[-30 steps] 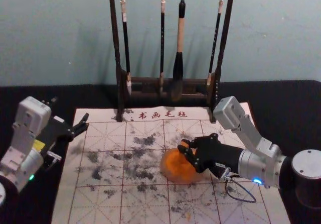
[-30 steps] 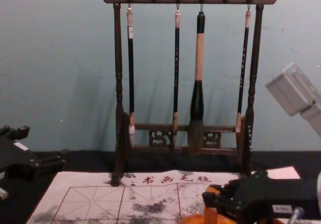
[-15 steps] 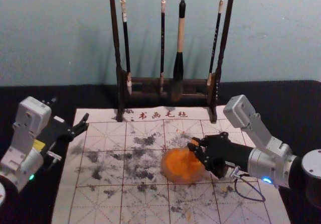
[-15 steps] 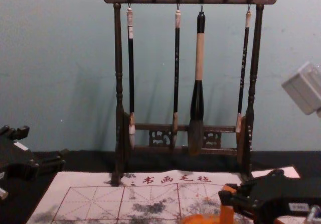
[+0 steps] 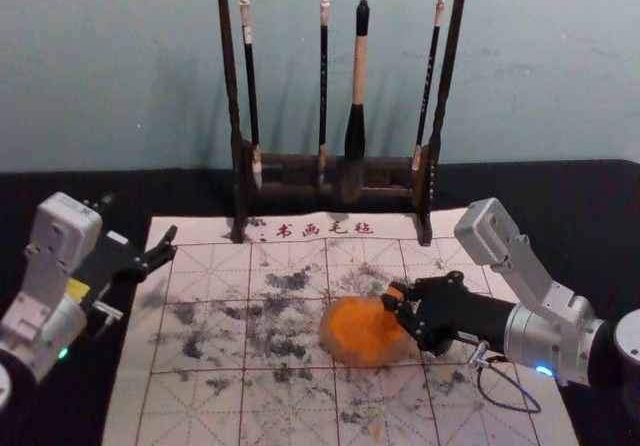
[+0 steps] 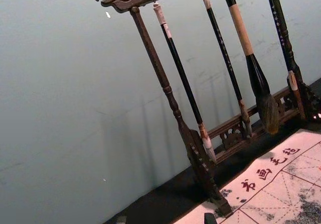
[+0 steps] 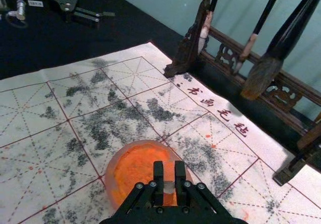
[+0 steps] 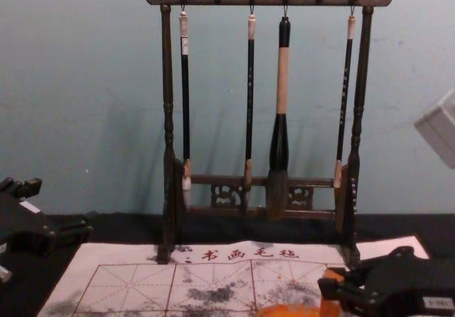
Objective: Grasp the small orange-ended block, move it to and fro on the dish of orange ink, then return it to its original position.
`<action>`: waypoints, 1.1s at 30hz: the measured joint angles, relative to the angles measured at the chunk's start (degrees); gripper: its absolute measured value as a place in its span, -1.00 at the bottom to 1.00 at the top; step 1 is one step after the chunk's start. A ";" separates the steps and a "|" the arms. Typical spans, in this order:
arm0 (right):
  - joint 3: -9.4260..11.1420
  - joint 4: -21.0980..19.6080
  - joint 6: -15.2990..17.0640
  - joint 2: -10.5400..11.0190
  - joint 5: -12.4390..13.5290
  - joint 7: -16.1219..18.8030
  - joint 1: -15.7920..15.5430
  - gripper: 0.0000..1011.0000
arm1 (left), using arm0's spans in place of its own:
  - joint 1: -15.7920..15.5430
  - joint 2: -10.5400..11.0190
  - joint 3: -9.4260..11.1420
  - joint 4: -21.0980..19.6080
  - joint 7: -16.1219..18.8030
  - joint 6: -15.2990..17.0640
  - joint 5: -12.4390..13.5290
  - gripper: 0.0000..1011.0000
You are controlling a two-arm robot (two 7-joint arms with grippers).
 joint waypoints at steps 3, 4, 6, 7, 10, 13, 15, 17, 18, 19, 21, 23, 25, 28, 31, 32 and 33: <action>-0.03 -0.37 0.07 0.10 0.17 0.24 -0.28 -0.84 | 0.01 0.00 0.00 0.00 0.00 0.00 0.00 0.98; -0.03 -0.37 0.07 0.10 0.17 0.24 -0.28 -0.84 | 0.00 0.00 0.00 0.00 0.00 0.00 0.00 0.98; -0.16 -0.78 0.14 0.16 0.32 0.45 -0.53 -0.84 | 0.00 0.00 0.00 0.00 0.00 0.00 0.00 0.98; -0.20 -0.88 0.16 0.18 0.36 0.52 -0.58 -0.84 | 0.01 0.00 0.00 0.00 0.00 0.00 0.00 0.98; -0.39 -1.23 0.27 0.24 0.43 0.68 -0.70 -0.84 | 0.00 0.00 0.00 0.00 0.00 0.00 0.00 0.98; -0.62 -1.47 0.30 0.23 0.54 0.87 -0.76 -0.84 | 0.00 0.00 0.00 0.00 0.00 0.00 0.00 0.98; -0.74 -1.65 0.30 0.21 0.63 0.97 -0.77 -0.84 | 0.00 0.00 0.00 0.00 0.00 0.00 0.00 0.98; -0.78 -1.73 0.30 0.21 0.67 1.01 -0.78 -0.84 | 0.01 0.00 0.00 0.00 0.00 0.00 0.00 0.98; -0.88 -1.87 0.29 0.21 0.73 1.09 -0.79 -0.84 | 0.00 0.00 0.00 0.00 0.00 0.00 0.00 0.98; -0.93 -1.95 0.28 0.21 0.76 1.13 -0.79 -0.84 | 0.00 0.00 0.00 0.00 0.00 0.00 0.00 0.98; -1.09 -2.17 0.26 0.19 0.85 1.27 -0.79 -0.84 | 0.00 0.00 0.00 0.00 0.00 0.00 0.00 0.98; -1.26 -2.39 0.24 0.15 0.93 1.40 -0.75 -0.84 | 0.00 0.00 0.00 0.00 0.00 0.00 0.00 0.98; -1.39 -2.50 0.21 0.12 1.01 1.50 -0.70 -0.84 | 0.00 0.00 0.00 0.00 0.00 0.00 0.00 0.98; -1.67 -2.63 0.13 0.06 1.11 1.67 -0.55 -0.84 | 0.01 0.00 0.00 0.00 0.00 0.00 0.00 0.98; -1.98 -2.64 0.10 -0.03 1.20 1.88 -0.34 -0.84 | 0.01 0.00 0.00 0.00 0.00 0.00 0.00 0.98; -2.12 -2.64 0.11 -0.07 1.24 1.96 -0.21 -0.84 | 0.00 0.00 0.00 0.00 0.00 0.00 0.00 0.98; -2.22 -2.62 0.11 -0.10 1.25 1.99 -0.14 -0.84 | 0.01 0.00 0.00 0.00 0.00 0.00 0.00 0.98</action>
